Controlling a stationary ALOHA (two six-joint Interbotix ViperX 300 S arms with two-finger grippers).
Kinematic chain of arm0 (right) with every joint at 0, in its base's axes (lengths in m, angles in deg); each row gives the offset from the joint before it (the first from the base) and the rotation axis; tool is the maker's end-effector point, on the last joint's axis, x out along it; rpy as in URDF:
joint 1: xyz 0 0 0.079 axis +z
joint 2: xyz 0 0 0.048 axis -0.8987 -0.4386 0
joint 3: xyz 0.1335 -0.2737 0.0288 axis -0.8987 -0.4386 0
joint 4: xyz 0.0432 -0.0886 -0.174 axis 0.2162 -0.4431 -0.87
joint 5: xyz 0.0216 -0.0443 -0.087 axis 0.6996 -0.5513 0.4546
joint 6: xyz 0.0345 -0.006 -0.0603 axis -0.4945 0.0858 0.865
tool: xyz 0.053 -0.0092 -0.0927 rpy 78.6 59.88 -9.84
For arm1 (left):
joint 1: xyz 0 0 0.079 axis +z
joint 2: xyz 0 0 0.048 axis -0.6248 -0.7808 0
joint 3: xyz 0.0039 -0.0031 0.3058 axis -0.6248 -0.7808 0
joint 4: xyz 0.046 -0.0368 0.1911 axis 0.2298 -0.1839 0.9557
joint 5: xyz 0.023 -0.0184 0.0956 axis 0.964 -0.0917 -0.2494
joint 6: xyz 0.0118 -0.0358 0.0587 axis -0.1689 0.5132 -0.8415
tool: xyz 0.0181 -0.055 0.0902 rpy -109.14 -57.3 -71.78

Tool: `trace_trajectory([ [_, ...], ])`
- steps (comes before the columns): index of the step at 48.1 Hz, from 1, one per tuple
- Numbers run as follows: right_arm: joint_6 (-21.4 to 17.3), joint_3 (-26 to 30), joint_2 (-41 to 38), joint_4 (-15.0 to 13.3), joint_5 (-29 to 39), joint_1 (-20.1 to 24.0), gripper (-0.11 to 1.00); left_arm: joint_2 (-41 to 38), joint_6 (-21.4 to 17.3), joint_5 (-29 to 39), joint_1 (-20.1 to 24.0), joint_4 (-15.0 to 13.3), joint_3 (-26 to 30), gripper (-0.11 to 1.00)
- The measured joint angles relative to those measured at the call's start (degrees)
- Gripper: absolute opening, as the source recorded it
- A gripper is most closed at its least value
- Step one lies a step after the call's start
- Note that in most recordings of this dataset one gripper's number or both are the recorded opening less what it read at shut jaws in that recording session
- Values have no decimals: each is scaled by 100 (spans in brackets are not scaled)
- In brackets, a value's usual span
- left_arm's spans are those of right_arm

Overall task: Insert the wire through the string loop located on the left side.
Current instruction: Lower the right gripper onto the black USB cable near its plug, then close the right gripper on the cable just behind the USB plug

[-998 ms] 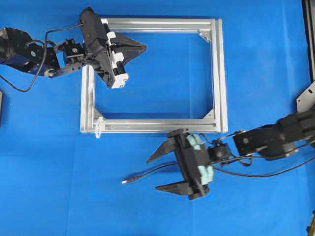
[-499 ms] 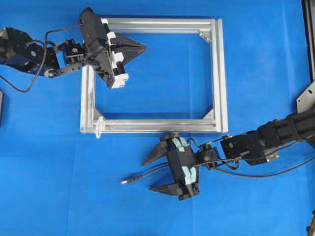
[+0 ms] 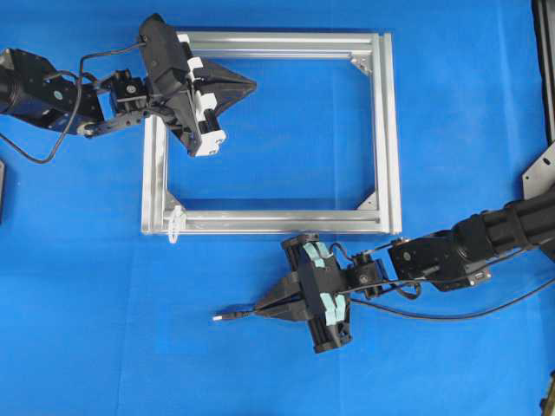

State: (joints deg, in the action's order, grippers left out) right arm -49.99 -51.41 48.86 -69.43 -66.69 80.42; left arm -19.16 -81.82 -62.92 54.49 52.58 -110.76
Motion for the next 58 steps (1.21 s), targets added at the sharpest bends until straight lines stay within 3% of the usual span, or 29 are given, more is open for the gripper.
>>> trace_trajectory([
  [17, 0, 0, 26, 0, 35, 0, -1, 0, -9, 0, 0, 9, 0, 0],
  [40, 18, -9, 1195, -9, 1134, 9, -1, 0, 0, 9, 9, 9, -9, 0],
  [58, 26, -26, 1301, -9, 1257, 9, -1, 0, 0, 9, 0, 9, -9, 0],
])
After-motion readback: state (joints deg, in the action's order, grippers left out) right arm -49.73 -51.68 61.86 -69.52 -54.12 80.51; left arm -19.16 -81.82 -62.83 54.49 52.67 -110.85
